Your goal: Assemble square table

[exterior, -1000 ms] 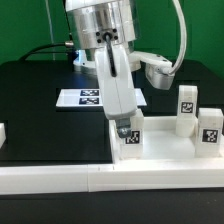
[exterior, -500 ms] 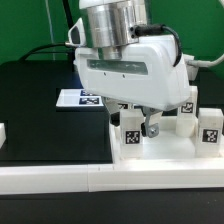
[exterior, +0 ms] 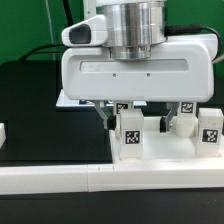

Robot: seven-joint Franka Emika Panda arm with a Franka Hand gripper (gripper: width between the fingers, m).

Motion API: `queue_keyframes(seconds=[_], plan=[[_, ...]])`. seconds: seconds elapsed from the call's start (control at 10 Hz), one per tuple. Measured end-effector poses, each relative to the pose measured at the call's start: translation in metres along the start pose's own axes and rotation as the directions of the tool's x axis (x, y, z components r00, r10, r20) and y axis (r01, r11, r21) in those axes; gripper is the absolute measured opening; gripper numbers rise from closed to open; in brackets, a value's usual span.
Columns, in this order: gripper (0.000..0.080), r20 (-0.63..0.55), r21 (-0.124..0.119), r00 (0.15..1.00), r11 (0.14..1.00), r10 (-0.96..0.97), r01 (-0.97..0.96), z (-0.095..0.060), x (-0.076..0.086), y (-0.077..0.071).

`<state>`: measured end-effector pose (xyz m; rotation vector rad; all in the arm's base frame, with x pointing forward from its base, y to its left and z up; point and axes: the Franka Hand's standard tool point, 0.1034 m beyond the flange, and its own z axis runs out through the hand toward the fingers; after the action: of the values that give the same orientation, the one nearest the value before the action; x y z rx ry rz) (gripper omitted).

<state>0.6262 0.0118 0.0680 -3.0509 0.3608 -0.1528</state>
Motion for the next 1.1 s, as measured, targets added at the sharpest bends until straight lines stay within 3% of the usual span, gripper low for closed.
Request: queue_keyframes(seconds=[0.2,0.4,0.5,0.6,0.9,1.1], plan=[[0.0649,-0.016,-0.002,0.999,0.999,-0.048,0.048,0.0003,0.0017,0.0036],[0.0391,-0.015,-0.002,0.999,0.999,-0.033,0.033,0.0007,0.0015,0.0037],[0.0391,-0.015,-0.001,1.000,1.000,0.016,-0.016,0.0007,0.0015,0.0039],[0.0290,-0.015,0.001,0.996,0.996,0.093,-0.093,0.0009,0.0016,0.0045],[0.0290,-0.013,0.010,0.943,0.943,0.332,-0.332,0.0009,0.0021,0.0065],[0.0290,0.006,0.025,0.771,0.770,0.637,-0.637,0.0009,0.0023,0.0097]])
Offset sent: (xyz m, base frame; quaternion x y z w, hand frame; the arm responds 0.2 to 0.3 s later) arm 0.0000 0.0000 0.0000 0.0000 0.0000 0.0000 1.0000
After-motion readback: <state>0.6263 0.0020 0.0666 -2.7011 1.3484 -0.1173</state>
